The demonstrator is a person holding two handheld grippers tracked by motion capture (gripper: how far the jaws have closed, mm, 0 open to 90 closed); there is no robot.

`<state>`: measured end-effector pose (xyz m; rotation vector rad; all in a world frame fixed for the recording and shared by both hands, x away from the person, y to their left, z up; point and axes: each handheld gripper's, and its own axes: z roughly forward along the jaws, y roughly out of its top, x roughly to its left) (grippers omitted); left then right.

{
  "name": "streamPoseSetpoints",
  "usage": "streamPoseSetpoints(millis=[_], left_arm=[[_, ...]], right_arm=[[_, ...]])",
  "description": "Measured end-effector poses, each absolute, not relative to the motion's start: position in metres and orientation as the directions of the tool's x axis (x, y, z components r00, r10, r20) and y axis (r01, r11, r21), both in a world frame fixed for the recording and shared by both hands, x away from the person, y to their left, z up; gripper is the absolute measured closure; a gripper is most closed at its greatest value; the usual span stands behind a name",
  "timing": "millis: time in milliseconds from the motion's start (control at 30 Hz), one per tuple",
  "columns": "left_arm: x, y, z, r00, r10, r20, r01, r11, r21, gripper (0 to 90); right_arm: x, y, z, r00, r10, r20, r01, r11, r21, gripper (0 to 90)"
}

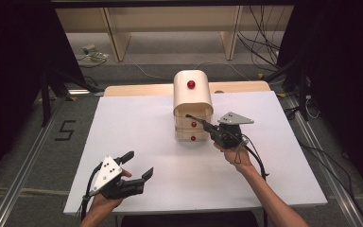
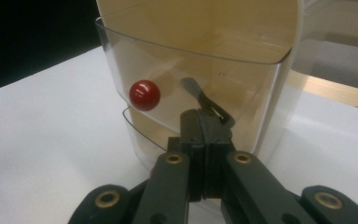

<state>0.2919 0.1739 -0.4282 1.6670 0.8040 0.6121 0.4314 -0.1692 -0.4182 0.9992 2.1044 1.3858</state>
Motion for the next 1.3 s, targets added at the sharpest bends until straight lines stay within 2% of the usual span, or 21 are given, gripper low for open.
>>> streamPoseSetpoints(millis=[767, 1067, 1300], left_arm=[[0.292, 0.174, -0.428, 0.632, 0.775, -0.013, 0.188, -0.137, 0.973, 15.7], [0.292, 0.174, -0.427, 0.632, 0.775, -0.013, 0.187, -0.136, 0.973, 15.7], [0.292, 0.174, -0.427, 0.630, 0.777, -0.011, 0.188, -0.139, 0.972, 15.7]], right_arm=[[0.433, -0.170, -0.420, -0.646, 0.762, 0.035, 0.336, 0.243, 0.910, 89.5], [0.426, -0.169, -0.416, -0.667, 0.744, 0.046, 0.329, 0.238, 0.914, 80.2], [0.422, -0.173, -0.413, -0.681, 0.731, 0.051, 0.319, 0.233, 0.919, 66.8]])
